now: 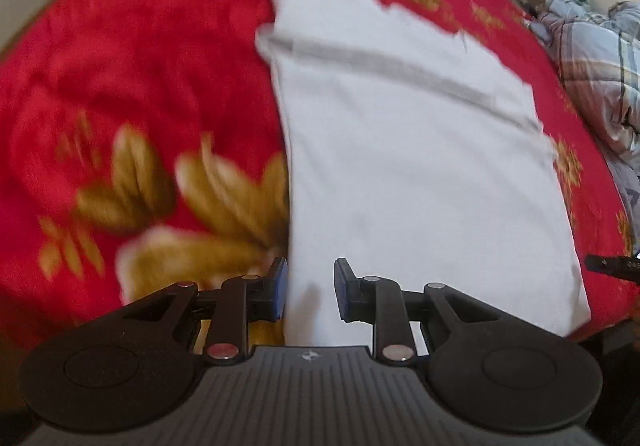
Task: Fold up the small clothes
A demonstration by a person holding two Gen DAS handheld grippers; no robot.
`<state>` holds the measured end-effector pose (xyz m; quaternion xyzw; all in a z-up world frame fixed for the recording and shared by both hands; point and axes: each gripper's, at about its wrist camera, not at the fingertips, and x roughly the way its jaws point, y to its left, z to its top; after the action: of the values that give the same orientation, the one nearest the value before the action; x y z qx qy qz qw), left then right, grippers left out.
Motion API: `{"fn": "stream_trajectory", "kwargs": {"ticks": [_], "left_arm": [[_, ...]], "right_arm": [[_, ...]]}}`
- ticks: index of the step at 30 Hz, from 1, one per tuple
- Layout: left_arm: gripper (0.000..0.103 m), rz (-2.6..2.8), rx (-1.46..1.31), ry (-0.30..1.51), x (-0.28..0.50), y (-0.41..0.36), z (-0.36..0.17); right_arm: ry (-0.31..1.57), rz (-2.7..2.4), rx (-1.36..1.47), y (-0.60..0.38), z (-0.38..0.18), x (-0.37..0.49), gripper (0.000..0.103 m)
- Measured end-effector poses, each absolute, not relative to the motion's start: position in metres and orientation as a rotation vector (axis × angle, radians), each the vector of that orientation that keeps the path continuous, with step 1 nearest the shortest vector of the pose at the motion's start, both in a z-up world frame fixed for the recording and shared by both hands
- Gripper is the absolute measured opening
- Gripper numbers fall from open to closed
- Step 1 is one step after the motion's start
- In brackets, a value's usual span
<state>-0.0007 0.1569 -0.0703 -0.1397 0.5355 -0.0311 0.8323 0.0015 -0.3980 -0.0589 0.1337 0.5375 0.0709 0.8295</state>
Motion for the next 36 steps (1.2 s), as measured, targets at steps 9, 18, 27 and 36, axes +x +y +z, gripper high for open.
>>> {"fn": "stream_trajectory", "kwargs": {"ticks": [9, 18, 27, 36], "left_arm": [[0.027, -0.048, -0.281, 1.217, -0.010, 0.159, -0.095], [0.009, -0.115, -0.241, 1.181, -0.012, 0.150, -0.089], [0.007, -0.144, -0.204, 1.190, -0.010, 0.141, -0.092], [0.003, -0.263, -0.224, 0.892, -0.031, 0.139, -0.009]], "right_arm": [[1.214, 0.137, 0.229, -0.391, -0.083, 0.006, 0.038], [1.196, 0.182, 0.218, -0.381, -0.082, 0.001, 0.007], [1.191, 0.194, 0.161, -0.371, -0.086, 0.001, 0.007], [0.915, 0.308, 0.419, -0.396, -0.010, -0.010, 0.003]]}}
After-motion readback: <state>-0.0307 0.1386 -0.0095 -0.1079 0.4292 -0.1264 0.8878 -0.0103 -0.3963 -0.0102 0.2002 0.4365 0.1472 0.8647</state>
